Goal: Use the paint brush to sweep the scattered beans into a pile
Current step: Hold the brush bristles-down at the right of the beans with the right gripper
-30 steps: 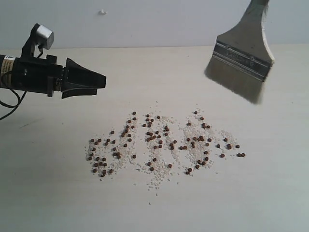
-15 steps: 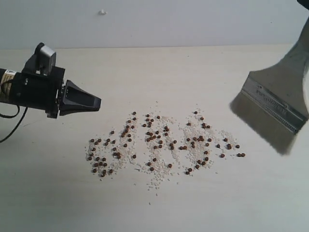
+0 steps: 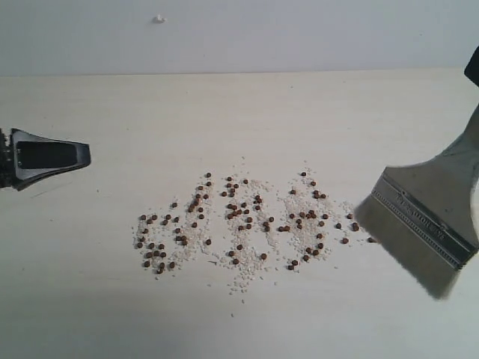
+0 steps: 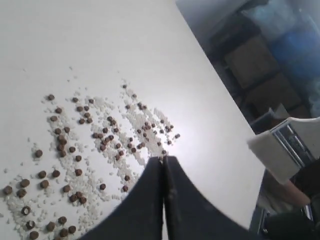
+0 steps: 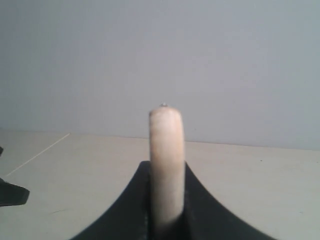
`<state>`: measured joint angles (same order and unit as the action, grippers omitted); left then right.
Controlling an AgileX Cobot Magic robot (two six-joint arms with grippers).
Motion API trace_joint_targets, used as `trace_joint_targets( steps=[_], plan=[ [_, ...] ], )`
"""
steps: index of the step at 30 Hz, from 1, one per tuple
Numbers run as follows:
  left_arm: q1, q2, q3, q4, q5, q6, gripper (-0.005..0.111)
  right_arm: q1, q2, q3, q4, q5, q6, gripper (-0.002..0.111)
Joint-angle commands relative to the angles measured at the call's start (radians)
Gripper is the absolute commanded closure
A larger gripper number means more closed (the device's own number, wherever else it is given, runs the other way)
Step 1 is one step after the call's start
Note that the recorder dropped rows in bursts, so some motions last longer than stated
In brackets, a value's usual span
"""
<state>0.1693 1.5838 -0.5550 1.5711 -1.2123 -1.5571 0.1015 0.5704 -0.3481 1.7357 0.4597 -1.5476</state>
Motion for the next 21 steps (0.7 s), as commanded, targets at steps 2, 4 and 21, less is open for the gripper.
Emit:
trace_joint_targets(
  steps=[2, 4, 21],
  plan=[
    [0.103, -0.304, 0.265, -0.151, 0.036, 0.182, 0.107, -0.005, 0.004, -0.004, 0.009, 0.013, -0.019, 0.108],
    [0.143, -0.441, 0.355, -0.206, 0.1, 0.208, 0.107, -0.005, 0.014, -0.004, 0.009, 0.019, -0.019, 0.108],
    [0.191, -1.094, 0.555, -0.505, 0.81, 0.174, 0.107, -0.005, 0.014, -0.004, 0.009, 0.023, 0.009, 0.108]
  ],
)
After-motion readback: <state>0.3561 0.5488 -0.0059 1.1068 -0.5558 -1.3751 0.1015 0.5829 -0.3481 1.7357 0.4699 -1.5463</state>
